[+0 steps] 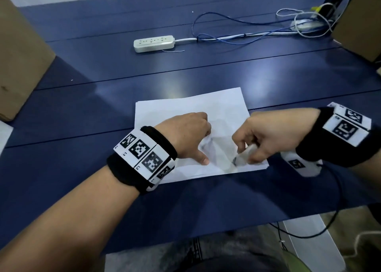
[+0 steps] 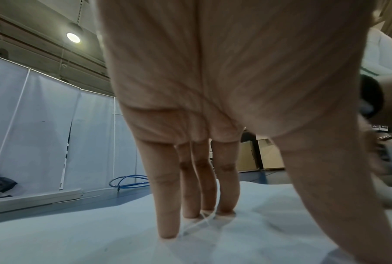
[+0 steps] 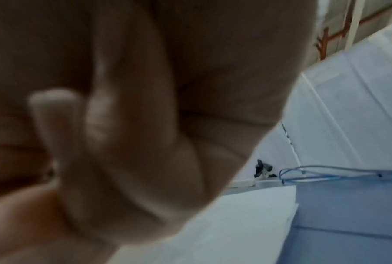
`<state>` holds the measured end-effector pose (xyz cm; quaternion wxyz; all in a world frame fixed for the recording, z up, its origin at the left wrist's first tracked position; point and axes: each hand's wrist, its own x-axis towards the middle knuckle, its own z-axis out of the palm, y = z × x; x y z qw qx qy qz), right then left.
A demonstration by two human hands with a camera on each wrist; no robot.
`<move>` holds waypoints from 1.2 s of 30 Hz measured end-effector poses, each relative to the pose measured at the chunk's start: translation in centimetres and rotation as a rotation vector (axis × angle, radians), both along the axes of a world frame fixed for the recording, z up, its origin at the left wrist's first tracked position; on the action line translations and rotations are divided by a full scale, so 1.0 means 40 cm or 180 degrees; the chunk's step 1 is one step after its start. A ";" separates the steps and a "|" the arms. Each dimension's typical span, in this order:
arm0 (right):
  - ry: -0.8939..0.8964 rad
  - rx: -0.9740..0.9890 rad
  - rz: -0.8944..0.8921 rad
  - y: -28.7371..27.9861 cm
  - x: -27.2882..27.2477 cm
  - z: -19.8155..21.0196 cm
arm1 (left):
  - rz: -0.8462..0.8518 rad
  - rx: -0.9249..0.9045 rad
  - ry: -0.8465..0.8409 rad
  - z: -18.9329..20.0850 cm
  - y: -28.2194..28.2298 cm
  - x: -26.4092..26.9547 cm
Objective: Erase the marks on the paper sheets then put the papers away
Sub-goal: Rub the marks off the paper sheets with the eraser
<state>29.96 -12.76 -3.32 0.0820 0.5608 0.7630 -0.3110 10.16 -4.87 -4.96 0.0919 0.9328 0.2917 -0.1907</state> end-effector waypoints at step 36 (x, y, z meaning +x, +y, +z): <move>-0.0217 0.0612 -0.0317 0.044 0.043 -0.005 | 0.0016 -0.0054 -0.0052 0.001 -0.002 0.005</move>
